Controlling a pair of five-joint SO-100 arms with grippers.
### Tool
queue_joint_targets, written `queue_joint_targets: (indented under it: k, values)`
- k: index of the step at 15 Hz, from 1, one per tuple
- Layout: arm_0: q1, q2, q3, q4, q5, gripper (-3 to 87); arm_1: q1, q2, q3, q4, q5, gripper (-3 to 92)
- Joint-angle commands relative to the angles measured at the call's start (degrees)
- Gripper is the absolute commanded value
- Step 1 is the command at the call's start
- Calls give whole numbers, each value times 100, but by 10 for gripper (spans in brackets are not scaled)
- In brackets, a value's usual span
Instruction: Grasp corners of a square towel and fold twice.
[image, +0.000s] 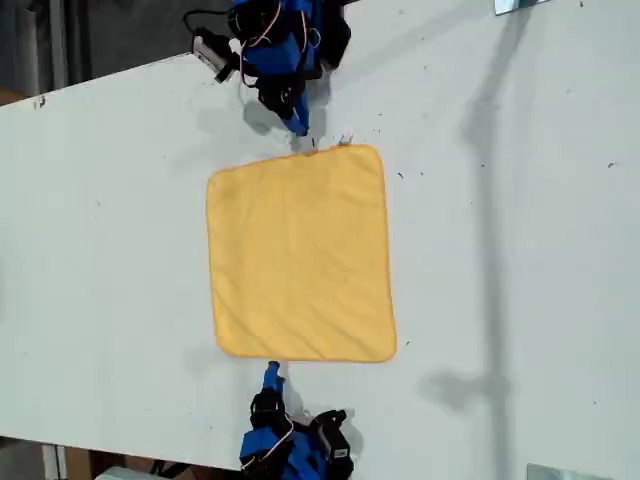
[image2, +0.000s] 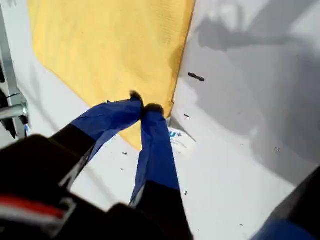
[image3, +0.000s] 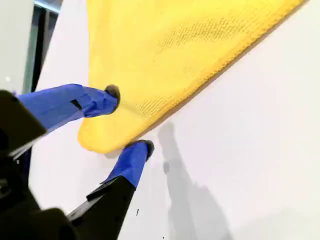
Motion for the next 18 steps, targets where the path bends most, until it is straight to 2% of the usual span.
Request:
queue_joint_targets:
  k: [1,7,8,9,10,12,15,18]
  values:
    - [176,44,-202,-378,-1011,103,1819,-18,-35,-281,-3190,27]
    - [167,44,-193,-378,-1028,104,1819,-18,-26,-272,-3190,47]
    - [237,44,-176,-457,-923,115,1784,-18,-18,-290,-3252,76]
    - [334,44,-149,-598,-782,129,1591,-44,53,-571,-3647,191]
    - [378,44,-105,-782,-738,133,1318,-246,-18,-932,-3876,221]
    - [369,44,-97,-826,-703,133,747,-2039,-1160,-1222,-4271,237]
    - [352,44,-88,-826,-721,129,-624,-6390,-3480,-1371,-4368,245]
    - [360,44,-88,-817,-729,127,-1485,-7989,-4386,-1371,-4061,252]
